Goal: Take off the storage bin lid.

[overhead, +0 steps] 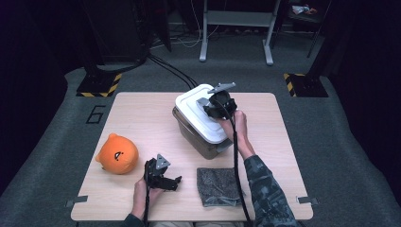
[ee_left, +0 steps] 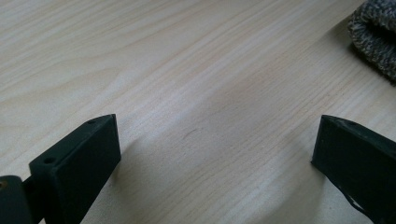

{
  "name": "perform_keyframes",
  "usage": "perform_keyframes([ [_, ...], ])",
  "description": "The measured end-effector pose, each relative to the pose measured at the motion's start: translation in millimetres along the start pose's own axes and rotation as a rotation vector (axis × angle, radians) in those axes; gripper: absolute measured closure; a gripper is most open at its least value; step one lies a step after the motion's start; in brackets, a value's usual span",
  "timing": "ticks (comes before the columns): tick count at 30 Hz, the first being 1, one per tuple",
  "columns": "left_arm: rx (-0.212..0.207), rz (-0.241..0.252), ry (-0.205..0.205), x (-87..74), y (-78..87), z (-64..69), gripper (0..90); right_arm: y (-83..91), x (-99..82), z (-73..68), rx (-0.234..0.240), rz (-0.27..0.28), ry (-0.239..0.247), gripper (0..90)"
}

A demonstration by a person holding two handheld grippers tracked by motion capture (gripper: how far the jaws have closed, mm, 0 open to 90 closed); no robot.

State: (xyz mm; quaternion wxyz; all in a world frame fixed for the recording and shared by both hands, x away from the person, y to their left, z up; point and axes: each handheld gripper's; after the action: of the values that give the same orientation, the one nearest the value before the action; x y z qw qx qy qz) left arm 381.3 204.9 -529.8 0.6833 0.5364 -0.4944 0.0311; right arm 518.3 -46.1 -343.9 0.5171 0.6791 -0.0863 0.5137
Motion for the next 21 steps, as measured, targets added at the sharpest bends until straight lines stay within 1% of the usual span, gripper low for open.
perform_keyframes([
  [1, 0.000, 0.000, 0.000, 0.0, 0.0, 0.0, 0.6, 1.7, 0.4, 1.5, 0.000, 0.011, 0.002, 66.6],
  [2, -0.001, 0.000, 0.000, 0.1, 0.0, 0.0, 0.6, 4.2, 0.2, 1.9, -0.004, 0.002, -0.010, 66.6],
  [3, 0.000, 0.000, 0.000, 0.0, 0.0, 0.0, 0.6, 8.2, 0.0, 5.6, -0.008, 0.013, -0.007, 66.6],
  [4, 0.000, 0.000, 0.000, 0.0, 0.0, 0.0, 0.6, 10.0, -0.2, 6.3, -0.010, 0.013, -0.016, 66.6],
  [5, 0.000, 0.000, 0.001, 0.0, -0.1, 0.0, 0.6, 11.6, -0.2, 8.7, -0.011, 0.021, -0.012, 66.6],
  [7, -0.001, 0.000, -0.002, 0.1, -0.1, -0.2, 0.5, 13.6, -0.4, 10.6, -0.015, 0.020, -0.017, 66.5],
  [8, -0.001, -0.002, -0.002, 0.1, 0.0, -0.2, 0.4, 18.1, -1.2, 15.6, -0.023, 0.026, -0.022, 66.6],
  [10, 0.000, 0.000, 0.002, 0.1, -0.2, -0.1, 0.4, 19.8, -1.6, 17.6, -0.025, 0.027, -0.018, 66.6],
  [13, 0.000, -0.001, 0.002, 0.1, -0.1, -0.1, 0.3, 28.2, -3.3, 26.0, -0.046, 0.035, -0.038, 66.5],
  [17, 0.000, -0.002, -0.002, 0.2, -0.1, -0.2, 0.3, 34.4, -6.7, 34.1, -0.064, 0.036, -0.032, 66.6],
  [18, -0.001, -0.002, -0.002, 0.2, -0.1, -0.3, 0.3, 36.1, -7.6, 35.2, -0.069, 0.035, -0.050, 66.6],
  [20, 0.001, -0.001, 0.000, 0.1, -0.1, 0.0, 0.3, 40.2, -10.1, 40.0, -0.077, 0.037, -0.042, 66.6],
  [21, 0.001, -0.001, 0.000, 0.1, -0.1, 0.0, 0.3, 40.2, -10.1, 40.0, -0.077, 0.037, -0.042, 66.6],
])
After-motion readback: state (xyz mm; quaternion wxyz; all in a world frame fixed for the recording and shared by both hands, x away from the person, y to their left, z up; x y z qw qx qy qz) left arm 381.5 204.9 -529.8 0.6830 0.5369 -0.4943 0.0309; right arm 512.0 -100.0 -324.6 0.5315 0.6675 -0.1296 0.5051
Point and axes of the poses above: each handheld gripper's, and its own axes: y roughly backward along the jaws, x roughly out of its top, z roughly to its right, and after that the axes turned 2 degrees about -y, right-handed
